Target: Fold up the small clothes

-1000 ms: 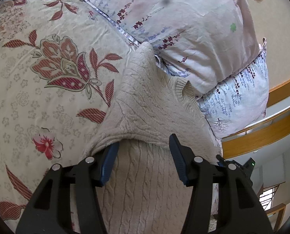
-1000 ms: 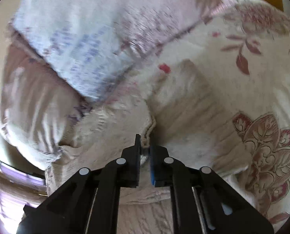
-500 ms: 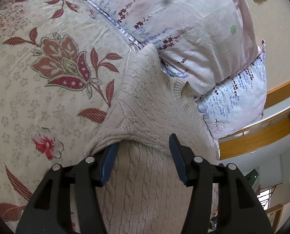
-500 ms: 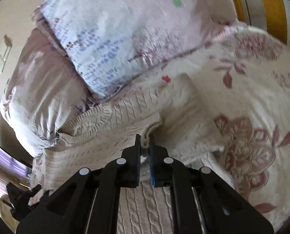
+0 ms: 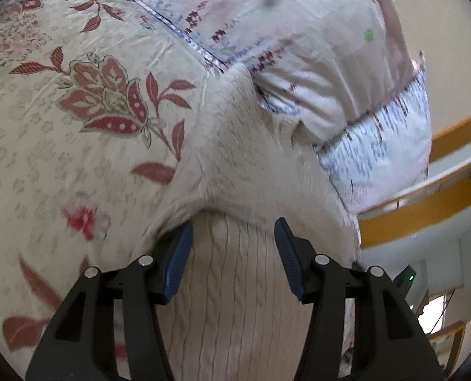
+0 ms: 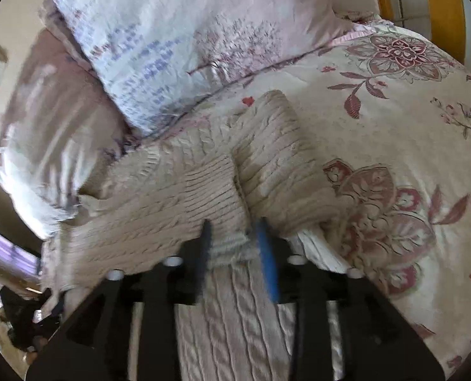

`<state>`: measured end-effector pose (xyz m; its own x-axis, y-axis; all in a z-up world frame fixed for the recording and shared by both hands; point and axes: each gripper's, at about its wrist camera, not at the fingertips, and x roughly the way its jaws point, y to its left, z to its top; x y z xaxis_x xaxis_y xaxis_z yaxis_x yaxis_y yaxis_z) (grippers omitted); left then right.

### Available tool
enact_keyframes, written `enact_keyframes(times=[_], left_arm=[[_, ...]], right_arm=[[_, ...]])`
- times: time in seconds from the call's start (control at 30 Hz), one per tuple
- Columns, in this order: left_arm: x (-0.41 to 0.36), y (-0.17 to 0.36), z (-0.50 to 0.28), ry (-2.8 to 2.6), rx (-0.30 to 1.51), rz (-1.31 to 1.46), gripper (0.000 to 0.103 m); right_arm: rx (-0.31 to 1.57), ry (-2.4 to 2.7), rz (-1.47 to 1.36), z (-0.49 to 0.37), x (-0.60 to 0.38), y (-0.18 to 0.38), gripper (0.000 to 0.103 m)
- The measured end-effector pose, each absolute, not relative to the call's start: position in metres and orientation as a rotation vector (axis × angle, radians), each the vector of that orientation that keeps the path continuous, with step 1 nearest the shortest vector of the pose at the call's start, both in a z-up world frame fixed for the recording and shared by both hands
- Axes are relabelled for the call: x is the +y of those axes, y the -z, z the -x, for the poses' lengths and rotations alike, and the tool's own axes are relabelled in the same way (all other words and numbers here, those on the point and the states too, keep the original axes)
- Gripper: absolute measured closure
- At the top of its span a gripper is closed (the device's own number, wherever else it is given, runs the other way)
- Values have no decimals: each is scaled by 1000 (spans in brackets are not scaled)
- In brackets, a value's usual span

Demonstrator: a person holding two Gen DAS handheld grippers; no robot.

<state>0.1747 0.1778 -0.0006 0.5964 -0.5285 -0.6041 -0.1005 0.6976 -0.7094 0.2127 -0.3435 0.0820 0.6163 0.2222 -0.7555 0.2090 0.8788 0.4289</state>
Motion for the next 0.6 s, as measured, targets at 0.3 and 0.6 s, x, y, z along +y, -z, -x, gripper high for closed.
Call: enact_keyframes(times=[0.3,0.6], left_arm=[[188,-13,-116,326,924,581,46],[185,-8,-69,361,936,534,48]], right_arm=[[954,-123,-523,-147,-383,-91,45],[1008,-171,-625,-88,-407,-69,50]])
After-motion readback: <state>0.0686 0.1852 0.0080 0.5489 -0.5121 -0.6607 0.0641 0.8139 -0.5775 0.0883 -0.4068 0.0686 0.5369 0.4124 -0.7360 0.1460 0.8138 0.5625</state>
